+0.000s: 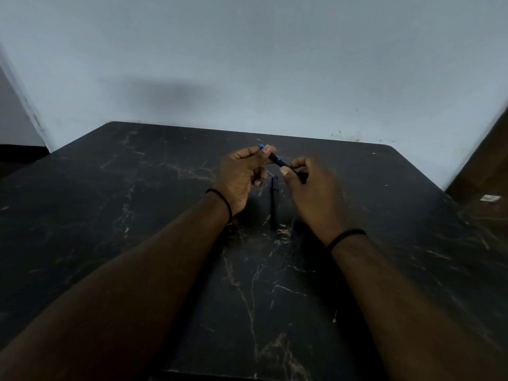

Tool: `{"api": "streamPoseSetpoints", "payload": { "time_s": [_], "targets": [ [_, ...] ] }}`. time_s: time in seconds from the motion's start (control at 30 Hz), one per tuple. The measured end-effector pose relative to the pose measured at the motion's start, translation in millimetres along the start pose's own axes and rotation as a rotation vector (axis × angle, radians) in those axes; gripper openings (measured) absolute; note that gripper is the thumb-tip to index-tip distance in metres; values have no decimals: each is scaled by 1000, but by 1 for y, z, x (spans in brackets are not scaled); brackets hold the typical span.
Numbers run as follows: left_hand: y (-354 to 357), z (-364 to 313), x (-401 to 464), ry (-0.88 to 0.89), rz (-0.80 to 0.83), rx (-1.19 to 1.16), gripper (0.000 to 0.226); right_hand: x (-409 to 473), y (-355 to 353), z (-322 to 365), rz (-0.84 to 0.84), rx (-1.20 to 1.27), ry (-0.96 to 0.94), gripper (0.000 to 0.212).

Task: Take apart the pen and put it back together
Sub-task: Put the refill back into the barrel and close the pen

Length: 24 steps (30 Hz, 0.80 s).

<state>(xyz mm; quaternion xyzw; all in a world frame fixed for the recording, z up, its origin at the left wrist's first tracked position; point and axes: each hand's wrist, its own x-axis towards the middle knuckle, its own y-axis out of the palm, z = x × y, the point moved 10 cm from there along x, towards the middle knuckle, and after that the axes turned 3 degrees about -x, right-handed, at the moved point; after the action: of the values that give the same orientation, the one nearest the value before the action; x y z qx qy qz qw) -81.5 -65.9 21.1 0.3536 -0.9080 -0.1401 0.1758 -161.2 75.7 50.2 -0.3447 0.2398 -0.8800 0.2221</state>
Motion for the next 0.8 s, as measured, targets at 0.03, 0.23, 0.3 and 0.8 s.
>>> {"api": "streamPoseSetpoints", "payload": {
  "time_s": [0.03, 0.23, 0.3, 0.8],
  "targets": [
    [0, 0, 0, 0, -3, 0, 14, -1, -2, 0, -18, 40, 2, 15],
    [-1, 0, 0, -7, -17, -6, 14, 0, -1, 0, 2, -73, -15, 17],
    [-2, 0, 0, -5, -20, -2, 14, 1, 3, 1, 35, -133, -19, 28],
    [-1, -1, 0, 11, -13, 21, 14, 0, -2, 5, 4, -99, -55, 25]
  ]
}}
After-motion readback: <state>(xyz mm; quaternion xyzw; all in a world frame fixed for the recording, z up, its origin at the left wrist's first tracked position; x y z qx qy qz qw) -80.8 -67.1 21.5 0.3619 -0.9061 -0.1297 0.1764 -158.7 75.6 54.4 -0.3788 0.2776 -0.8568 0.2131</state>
